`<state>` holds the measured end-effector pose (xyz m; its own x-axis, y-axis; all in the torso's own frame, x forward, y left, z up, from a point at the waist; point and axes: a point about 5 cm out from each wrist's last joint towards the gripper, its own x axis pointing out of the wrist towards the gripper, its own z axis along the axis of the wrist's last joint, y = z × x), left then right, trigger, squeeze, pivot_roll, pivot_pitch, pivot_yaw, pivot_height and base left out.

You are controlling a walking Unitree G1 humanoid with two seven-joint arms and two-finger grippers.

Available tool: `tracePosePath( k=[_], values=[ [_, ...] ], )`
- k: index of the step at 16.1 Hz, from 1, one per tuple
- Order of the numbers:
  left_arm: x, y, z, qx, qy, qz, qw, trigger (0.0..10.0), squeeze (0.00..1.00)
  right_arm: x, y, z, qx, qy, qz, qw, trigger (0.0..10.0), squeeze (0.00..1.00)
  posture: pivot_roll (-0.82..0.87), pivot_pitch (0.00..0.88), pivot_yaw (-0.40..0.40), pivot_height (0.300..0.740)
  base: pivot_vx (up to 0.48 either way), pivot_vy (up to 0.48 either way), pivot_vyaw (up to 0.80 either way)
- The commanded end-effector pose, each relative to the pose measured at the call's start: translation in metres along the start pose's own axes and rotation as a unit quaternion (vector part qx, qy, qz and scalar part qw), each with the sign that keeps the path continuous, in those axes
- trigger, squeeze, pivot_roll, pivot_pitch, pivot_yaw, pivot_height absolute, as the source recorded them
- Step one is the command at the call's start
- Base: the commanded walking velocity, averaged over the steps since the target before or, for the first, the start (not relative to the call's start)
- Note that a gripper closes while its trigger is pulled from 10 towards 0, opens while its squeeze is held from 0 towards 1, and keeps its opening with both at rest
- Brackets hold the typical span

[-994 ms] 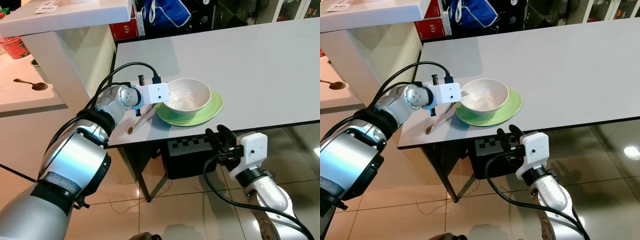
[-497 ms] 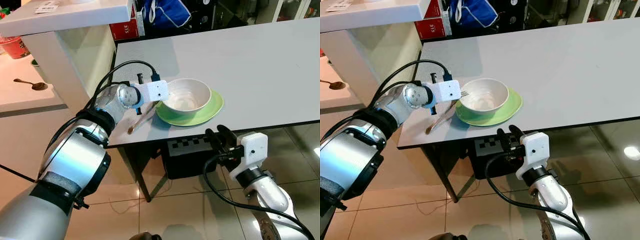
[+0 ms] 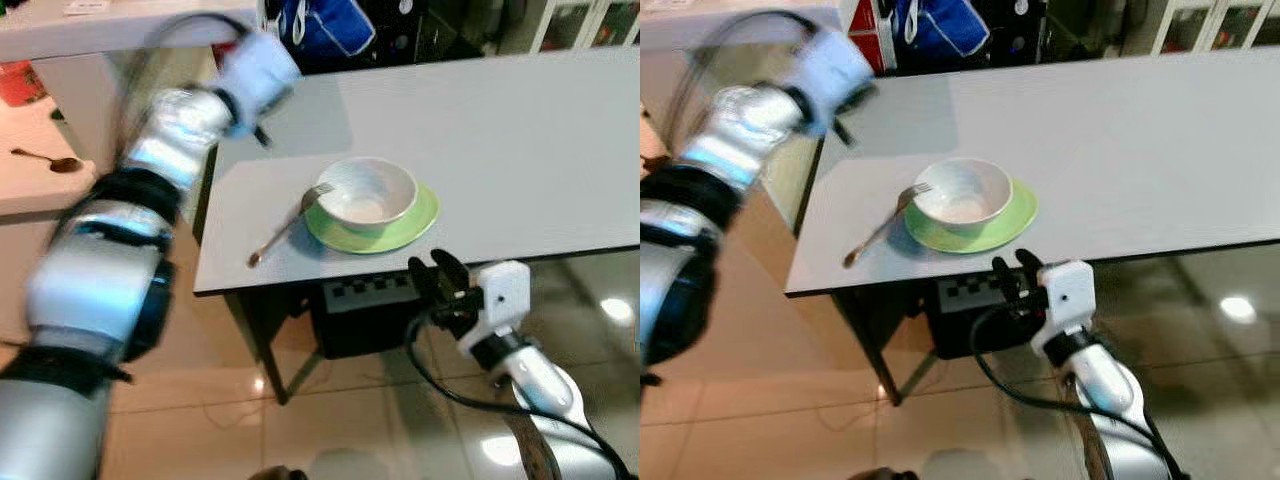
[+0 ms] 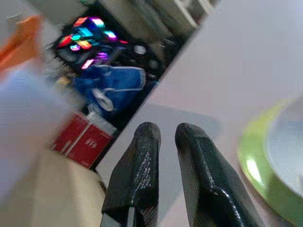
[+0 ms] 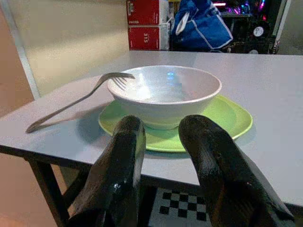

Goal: Setting the table

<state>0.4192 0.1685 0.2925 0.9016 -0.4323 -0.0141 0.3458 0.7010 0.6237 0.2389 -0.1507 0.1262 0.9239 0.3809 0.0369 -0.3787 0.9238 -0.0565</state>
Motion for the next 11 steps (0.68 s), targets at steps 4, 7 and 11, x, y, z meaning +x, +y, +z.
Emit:
tracePosePath(
  k=[4, 7, 11],
  values=[
    [-0.034, 0.028, -0.037, -0.096, 0.007, 0.04, 0.995, 10.0, 0.0, 0.012, -0.005, -0.006, -0.002, 0.009, 0.021, 1.0, 10.0, 0.0, -0.02, 0.0, 0.03, 0.74, 0.0, 0.0, 0.0],
    [-0.061, 0.01, -0.069, -0.178, -0.007, 0.046, 0.983, 10.0, 0.0, 0.023, -0.01, -0.011, -0.001, 0.015, 0.029, 0.999, 10.0, 0.0, 0.03, 0.0, -0.014, 0.74, 0.0, 0.0, 0.0],
    [-0.071, -0.027, -0.062, -0.254, -0.06, 0.02, 0.965, 10.0, 0.0, 0.033, -0.016, -0.01, -0.006, 0.019, 0.029, 0.999, 10.0, 0.0, 0.05, 0.0, -0.046, 0.74, 0.0, 0.0, 0.0]
  ],
)
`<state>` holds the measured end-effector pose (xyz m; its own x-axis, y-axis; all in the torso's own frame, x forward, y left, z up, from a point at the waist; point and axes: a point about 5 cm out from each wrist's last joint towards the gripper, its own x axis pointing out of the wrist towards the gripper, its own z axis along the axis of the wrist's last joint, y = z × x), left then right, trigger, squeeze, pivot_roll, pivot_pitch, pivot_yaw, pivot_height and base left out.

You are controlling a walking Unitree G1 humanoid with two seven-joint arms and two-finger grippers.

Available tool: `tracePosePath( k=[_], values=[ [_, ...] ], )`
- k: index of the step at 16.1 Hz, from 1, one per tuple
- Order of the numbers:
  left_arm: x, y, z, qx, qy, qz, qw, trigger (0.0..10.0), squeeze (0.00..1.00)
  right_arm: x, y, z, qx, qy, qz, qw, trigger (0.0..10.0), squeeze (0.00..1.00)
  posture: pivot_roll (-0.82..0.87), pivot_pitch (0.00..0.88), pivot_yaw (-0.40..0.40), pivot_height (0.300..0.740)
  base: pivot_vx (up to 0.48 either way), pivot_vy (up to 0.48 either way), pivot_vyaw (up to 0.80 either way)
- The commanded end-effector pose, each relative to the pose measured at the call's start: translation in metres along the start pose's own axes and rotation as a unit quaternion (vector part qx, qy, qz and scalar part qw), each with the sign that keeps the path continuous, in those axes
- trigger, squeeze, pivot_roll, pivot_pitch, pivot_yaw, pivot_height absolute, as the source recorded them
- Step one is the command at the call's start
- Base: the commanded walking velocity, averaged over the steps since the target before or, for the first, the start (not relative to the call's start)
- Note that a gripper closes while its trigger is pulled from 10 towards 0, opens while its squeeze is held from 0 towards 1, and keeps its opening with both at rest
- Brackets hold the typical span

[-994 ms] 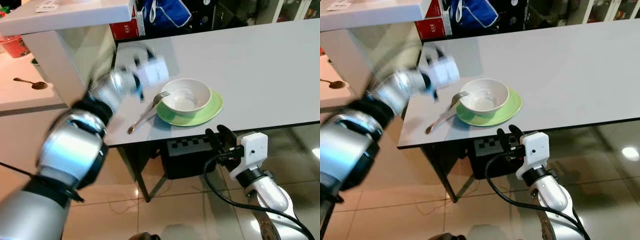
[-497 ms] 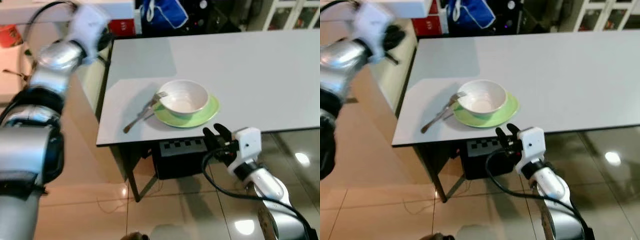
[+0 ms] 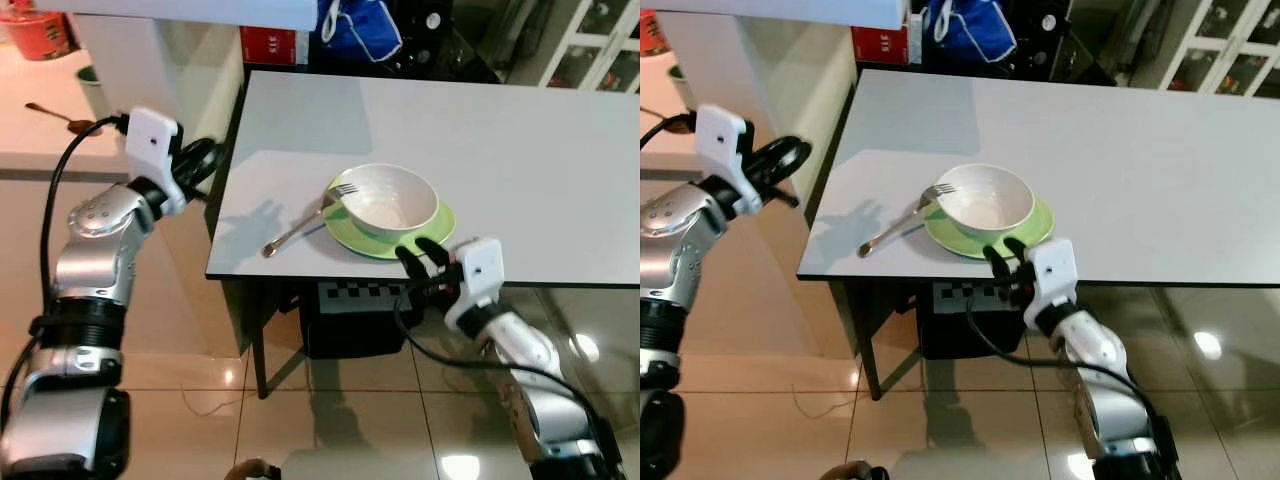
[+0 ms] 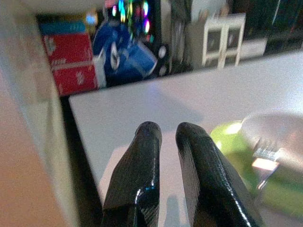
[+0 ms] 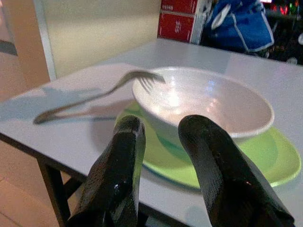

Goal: Setting the table

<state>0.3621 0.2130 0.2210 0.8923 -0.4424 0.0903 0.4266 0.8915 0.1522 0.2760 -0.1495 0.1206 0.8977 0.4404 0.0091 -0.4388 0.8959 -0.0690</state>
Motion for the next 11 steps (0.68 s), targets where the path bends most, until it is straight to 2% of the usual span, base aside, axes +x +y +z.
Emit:
tracePosePath(
  k=[1, 3, 5, 8, 11],
  values=[
    [-0.001, -0.008, 0.008, -0.025, -0.031, 0.017, 0.999, 10.0, 0.0, -0.001, -0.007, -0.002, -0.003, 0.008, -0.014, 1.0, 10.0, 0.0, 0.05, 0.0, -0.052, 0.74, 0.0, 0.0, 0.0],
    [0.001, -0.017, 0.003, -0.088, -0.054, 0.092, 0.99, 10.0, 0.0, 0.001, -0.018, -0.001, -0.002, 0.009, -0.046, 0.999, 10.0, 0.0, 0.04, 0.0, -0.058, 0.74, 0.0, 0.0, 0.0],
    [0.002, -0.022, 0.001, -0.103, -0.057, 0.114, 0.986, 10.0, 0.0, 0.004, -0.022, 0.004, -0.003, 0.003, -0.054, 0.999, 10.0, 0.0, 0.03, 0.0, -0.057, 0.74, 0.0, 0.0, 0.0],
    [0.007, -0.029, -0.006, -0.092, -0.034, 0.137, 0.986, 10.0, 0.0, 0.003, -0.025, 0.002, -0.011, 0.005, -0.063, 0.998, 10.0, 0.0, 0.02, 0.0, -0.054, 0.74, 0.0, 0.0, 0.0],
    [0.011, -0.035, -0.006, -0.081, -0.03, 0.13, 0.988, 10.0, 0.0, 0.003, -0.025, 0.004, -0.011, 0.003, -0.065, 0.998, 10.0, 0.0, 0.0, 0.0, -0.05, 0.74, 0.0, 0.0, 0.0]
  ],
)
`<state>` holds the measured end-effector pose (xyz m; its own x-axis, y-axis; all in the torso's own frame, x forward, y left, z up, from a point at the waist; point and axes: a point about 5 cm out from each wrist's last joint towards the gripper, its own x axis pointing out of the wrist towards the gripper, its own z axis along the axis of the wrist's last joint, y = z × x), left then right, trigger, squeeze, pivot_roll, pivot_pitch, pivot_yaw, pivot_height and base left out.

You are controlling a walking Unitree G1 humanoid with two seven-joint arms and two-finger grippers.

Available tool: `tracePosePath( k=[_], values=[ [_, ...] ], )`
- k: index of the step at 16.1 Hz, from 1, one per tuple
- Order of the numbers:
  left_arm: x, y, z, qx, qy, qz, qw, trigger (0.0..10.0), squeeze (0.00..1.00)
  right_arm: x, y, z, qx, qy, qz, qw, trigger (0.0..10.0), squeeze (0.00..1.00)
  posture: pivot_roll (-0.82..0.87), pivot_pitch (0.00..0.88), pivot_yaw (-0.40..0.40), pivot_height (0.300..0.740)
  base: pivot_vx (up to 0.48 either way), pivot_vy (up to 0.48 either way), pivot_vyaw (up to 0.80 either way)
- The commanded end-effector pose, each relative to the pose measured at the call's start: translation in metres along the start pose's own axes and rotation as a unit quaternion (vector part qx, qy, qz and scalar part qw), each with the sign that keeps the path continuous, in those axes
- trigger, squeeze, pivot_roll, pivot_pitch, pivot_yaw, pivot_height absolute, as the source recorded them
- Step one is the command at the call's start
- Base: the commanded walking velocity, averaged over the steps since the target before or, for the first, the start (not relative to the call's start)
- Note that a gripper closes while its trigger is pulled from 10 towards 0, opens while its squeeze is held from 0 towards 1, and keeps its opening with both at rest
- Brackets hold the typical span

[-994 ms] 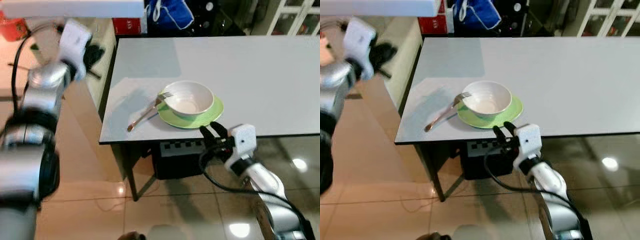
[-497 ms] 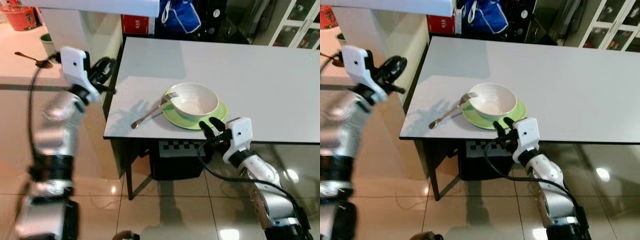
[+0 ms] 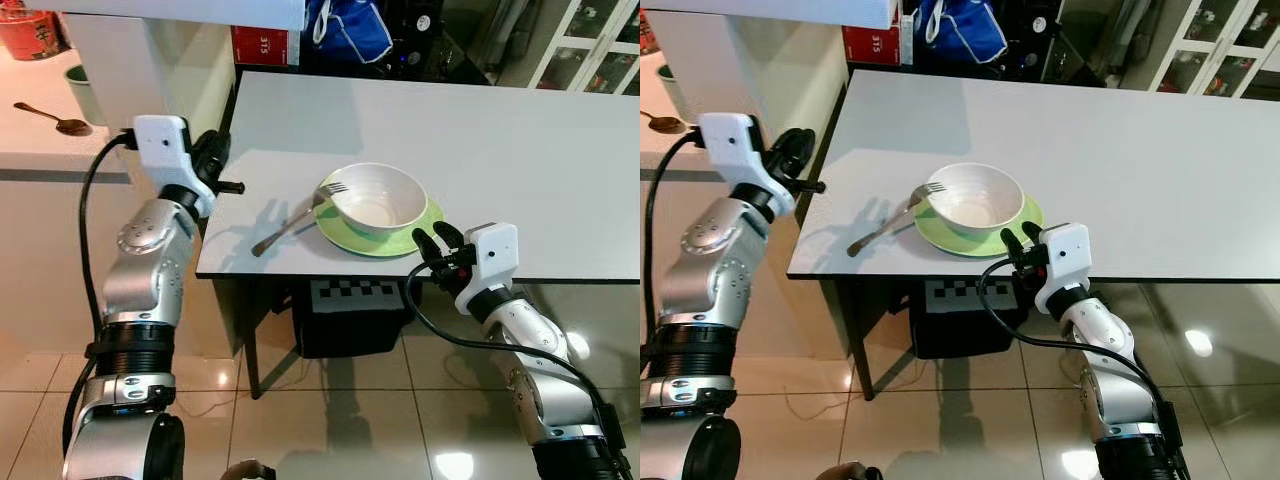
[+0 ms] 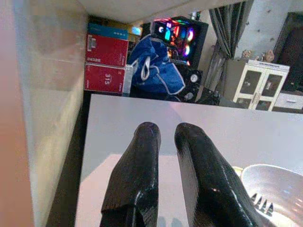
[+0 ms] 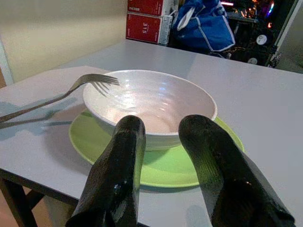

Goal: Setting the table

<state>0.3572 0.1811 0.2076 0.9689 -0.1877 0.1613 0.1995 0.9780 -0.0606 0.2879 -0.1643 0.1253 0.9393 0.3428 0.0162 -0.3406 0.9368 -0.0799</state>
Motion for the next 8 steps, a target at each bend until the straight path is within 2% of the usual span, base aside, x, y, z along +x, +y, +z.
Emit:
tracePosePath(
  k=[1, 4, 8],
  values=[
    [0.003, -0.006, 0.002, 0.005, -0.002, -0.004, 1.0, 10.0, 0.0, -0.001, -0.007, 0.0, -0.005, 0.004, -0.013, 1.0, 10.0, 0.0, 0.0, 0.0, -0.05, 0.74, 0.0, 0.0, 0.0],
    [0.004, -0.018, -0.003, 0.008, 0.001, -0.018, 1.0, 10.0, 0.0, -0.002, -0.011, 0.0, -0.007, 0.008, -0.018, 1.0, 10.0, 0.0, -0.01, 0.0, -0.049, 0.74, 0.0, 0.0, 0.0],
    [0.002, -0.022, -0.007, 0.021, 0.009, -0.021, 1.0, 10.0, 0.0, -0.001, -0.008, -0.003, -0.006, 0.012, -0.017, 1.0, 10.0, 0.0, 0.0, 0.0, -0.045, 0.74, 0.0, 0.0, 0.0]
  ],
)
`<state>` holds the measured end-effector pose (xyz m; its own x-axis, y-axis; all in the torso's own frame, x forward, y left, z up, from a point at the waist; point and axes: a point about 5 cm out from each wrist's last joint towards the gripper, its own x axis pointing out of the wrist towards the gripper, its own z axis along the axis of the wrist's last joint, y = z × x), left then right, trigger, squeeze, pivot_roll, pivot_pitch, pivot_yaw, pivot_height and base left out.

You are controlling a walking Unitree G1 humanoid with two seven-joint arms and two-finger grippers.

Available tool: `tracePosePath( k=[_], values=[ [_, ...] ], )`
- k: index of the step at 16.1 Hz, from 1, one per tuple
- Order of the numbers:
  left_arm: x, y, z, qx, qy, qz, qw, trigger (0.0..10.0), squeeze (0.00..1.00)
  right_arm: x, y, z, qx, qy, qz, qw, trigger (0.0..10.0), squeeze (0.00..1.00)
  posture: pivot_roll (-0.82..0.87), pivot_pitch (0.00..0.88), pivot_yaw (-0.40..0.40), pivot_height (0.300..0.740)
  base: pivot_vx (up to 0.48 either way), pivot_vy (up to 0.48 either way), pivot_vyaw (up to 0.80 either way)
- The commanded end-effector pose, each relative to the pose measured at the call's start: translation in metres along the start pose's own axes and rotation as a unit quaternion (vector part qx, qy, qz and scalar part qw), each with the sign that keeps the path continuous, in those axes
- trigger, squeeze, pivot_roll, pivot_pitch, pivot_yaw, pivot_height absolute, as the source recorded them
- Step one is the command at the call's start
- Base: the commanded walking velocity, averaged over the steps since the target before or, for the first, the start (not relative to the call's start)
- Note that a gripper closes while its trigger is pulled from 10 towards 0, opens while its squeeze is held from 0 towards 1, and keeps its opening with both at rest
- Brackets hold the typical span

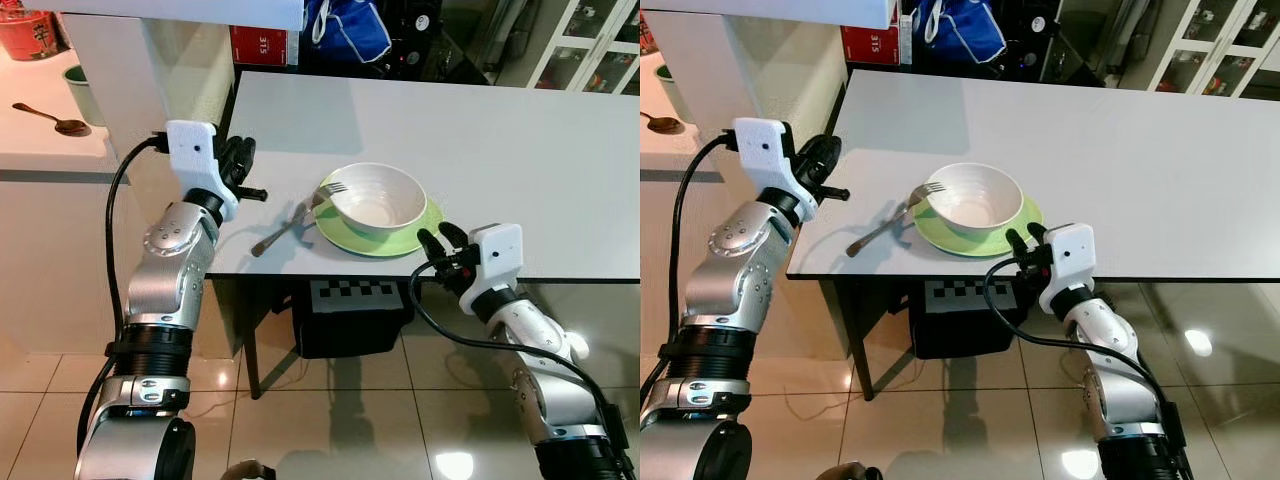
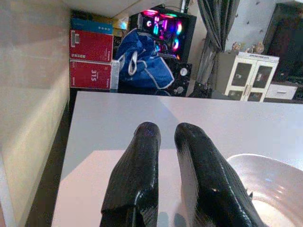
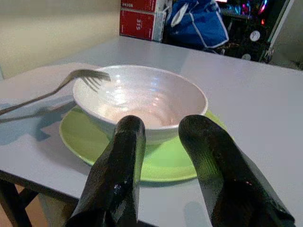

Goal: Setting the table

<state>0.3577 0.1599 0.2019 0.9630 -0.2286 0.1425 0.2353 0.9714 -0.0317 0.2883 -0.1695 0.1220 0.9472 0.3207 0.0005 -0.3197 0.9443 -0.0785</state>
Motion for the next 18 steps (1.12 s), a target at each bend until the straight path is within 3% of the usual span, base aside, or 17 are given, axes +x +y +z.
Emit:
tracePosePath(
  k=[1, 7, 11, 16, 18],
  values=[
    [-0.001, -0.002, 0.0, 0.01, -0.001, -0.001, 1.0, 10.0, 0.0, 0.0, -0.003, 0.001, -0.006, 0.003, -0.006, 1.0, 10.0, 0.0, 0.0, 0.0, -0.045, 0.74, 0.0, 0.0, 0.0],
    [0.001, 0.0, -0.003, -0.001, 0.002, 0.007, 1.0, 10.0, 0.0, -0.001, -0.007, -0.001, -0.008, 0.004, -0.012, 1.0, 10.0, 0.0, -0.01, 0.0, -0.04, 0.74, 0.0, 0.0, 0.0],
    [-0.001, -0.003, -0.011, 0.027, 0.014, 0.001, 1.0, 10.0, 0.0, -0.003, -0.006, -0.003, -0.009, 0.009, -0.006, 1.0, 10.0, 0.0, -0.01, 0.0, -0.047, 0.74, 0.0, 0.0, 0.0],
    [0.001, -0.006, -0.013, 0.028, 0.012, -0.001, 1.0, 10.0, 0.0, -0.003, -0.008, -0.002, -0.01, 0.009, -0.008, 1.0, 10.0, 0.0, -0.01, 0.0, -0.046, 0.74, 0.0, 0.0, 0.0],
    [0.002, -0.006, -0.014, 0.007, 0.011, -0.003, 1.0, 10.0, 0.0, -0.003, -0.007, -0.003, -0.009, 0.009, -0.009, 1.0, 10.0, 0.0, -0.01, 0.0, -0.04, 0.74, 0.0, 0.0, 0.0]
  ],
)
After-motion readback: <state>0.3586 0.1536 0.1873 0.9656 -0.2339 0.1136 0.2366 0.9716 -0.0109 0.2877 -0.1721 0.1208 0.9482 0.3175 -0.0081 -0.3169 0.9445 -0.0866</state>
